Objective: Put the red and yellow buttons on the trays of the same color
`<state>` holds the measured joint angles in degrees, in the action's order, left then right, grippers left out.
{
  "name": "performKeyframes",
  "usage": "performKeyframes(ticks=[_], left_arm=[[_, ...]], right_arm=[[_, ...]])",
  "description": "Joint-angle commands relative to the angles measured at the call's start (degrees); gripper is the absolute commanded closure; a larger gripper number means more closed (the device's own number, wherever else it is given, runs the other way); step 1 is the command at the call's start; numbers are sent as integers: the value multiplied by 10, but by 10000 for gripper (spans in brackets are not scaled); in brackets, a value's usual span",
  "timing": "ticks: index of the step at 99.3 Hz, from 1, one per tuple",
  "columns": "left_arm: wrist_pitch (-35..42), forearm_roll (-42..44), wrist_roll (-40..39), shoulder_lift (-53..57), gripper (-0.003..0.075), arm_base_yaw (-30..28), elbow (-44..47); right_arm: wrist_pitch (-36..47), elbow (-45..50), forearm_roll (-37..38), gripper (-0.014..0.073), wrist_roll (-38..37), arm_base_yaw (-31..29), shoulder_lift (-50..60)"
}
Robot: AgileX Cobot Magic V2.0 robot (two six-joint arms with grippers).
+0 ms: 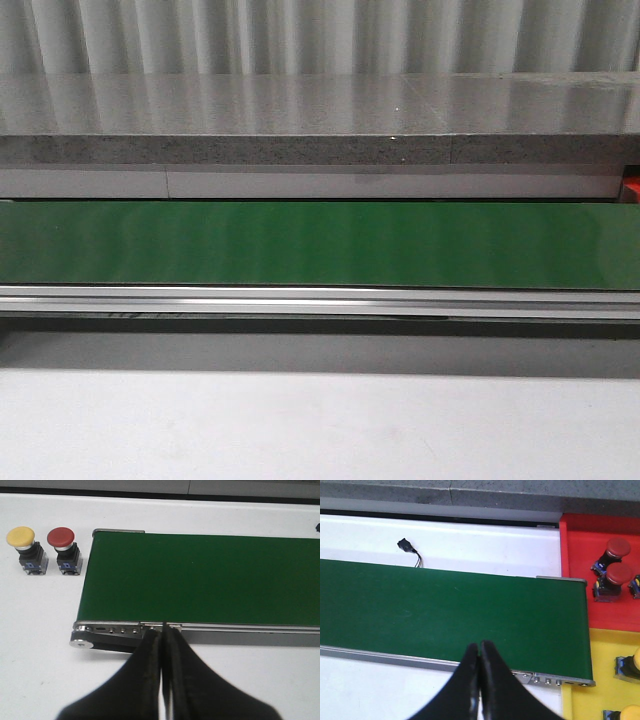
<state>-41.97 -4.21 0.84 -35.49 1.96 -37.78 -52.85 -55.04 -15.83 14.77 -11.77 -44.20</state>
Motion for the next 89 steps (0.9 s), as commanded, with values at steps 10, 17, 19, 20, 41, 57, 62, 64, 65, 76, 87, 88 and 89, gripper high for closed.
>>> performKeyframes(ticks=[10, 17, 19, 20, 41, 57, 62, 64, 65, 76, 87, 88, 89], left_arm=[[51, -8, -1, -1, 739, 5, -15], [55, -8, -1, -1, 738, 5, -15], [56, -8, -1, -1, 737, 5, -15], [58, -8, -1, -1, 737, 5, -15], [77, -20, -2, -1, 483, 5, -15], [87, -22, -2, -4, 190, 5, -15], [98, -22, -5, -8, 169, 5, -15], [104, -22, -8, -10, 172, 5, -15], [106, -22, -12, -12, 173, 4, -15], [139, -10, -59, -46, 174, -11, -28], [159, -9, -103, -103, 174, -47, -55], [159, -9, -106, -107, 174, -53, -57], [160, -9, -111, -115, 174, -56, -62]], right_arm=[[33, -12, -7, 718, 7, 0, 4], [33, -12, -7, 718, 7, 0, 4], [33, -12, -7, 718, 7, 0, 4], [33, -12, -7, 718, 7, 0, 4], [33, -12, -7, 718, 7, 0, 4], [33, -12, -7, 718, 7, 0, 4], [33, -12, -7, 718, 7, 0, 4], [33, -12, -7, 718, 7, 0, 4], [33, -12, -7, 718, 7, 0, 4], [33, -12, -7, 718, 7, 0, 4], [33, -12, -7, 718, 7, 0, 4], [33, -12, -7, 718, 7, 0, 4], [33, -12, -7, 718, 7, 0, 4]])
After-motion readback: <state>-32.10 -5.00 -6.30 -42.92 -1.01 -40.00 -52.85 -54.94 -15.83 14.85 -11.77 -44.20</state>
